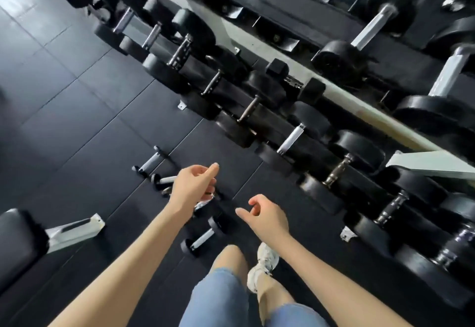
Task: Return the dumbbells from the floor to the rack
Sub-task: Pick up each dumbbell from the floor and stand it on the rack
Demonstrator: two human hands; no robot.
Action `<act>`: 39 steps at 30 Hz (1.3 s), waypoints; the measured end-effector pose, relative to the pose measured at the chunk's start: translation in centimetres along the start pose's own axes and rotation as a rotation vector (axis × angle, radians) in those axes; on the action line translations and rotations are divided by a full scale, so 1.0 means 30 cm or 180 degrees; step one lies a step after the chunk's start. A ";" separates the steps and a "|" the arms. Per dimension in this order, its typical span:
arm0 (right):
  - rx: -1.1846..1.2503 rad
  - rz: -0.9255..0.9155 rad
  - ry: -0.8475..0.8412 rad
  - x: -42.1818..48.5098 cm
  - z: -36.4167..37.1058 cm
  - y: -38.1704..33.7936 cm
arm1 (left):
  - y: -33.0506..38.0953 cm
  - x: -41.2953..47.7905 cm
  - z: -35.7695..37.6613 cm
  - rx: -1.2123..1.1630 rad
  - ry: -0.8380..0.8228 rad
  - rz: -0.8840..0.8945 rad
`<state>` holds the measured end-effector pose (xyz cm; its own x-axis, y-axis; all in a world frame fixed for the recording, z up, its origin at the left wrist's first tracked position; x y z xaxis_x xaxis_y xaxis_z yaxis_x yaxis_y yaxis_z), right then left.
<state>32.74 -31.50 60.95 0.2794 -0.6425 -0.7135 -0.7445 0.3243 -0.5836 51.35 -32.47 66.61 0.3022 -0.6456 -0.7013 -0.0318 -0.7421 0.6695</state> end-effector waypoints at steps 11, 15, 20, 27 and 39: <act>0.0126 0.0896 -0.0641 0.285 0.754 0.262 | -0.811 0.145 -0.311 -0.0168 0.0652 -0.0681; 0.0298 0.1195 -0.0364 0.414 0.973 0.367 | -1.090 0.307 -0.395 0.0502 0.0529 -0.0831; 0.0623 0.1613 0.0069 0.528 1.201 0.491 | -1.344 0.525 -0.457 0.1294 0.0083 -0.0738; 0.1716 0.2107 0.0573 0.655 1.473 0.661 | -1.611 0.760 -0.439 0.2120 -0.0625 -0.0576; 0.3233 0.2213 0.0563 1.154 1.797 0.968 | -2.000 1.261 -0.181 0.2533 -0.1105 -0.0376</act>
<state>53.48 -6.91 -1.60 -0.1302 -0.1786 -0.9753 0.1260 0.9727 -0.1949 69.85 -11.38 1.23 0.0425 -0.4789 -0.8768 -0.7132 -0.6292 0.3091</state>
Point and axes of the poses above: each hand's wrist, its own x-axis towards the middle knuckle, its own z-axis out of the palm, y = z × x, the point moved 7 cm from there along x, towards the middle knuckle, and after that the axes turned 7 degrees about -y, right-handed, at the moved point
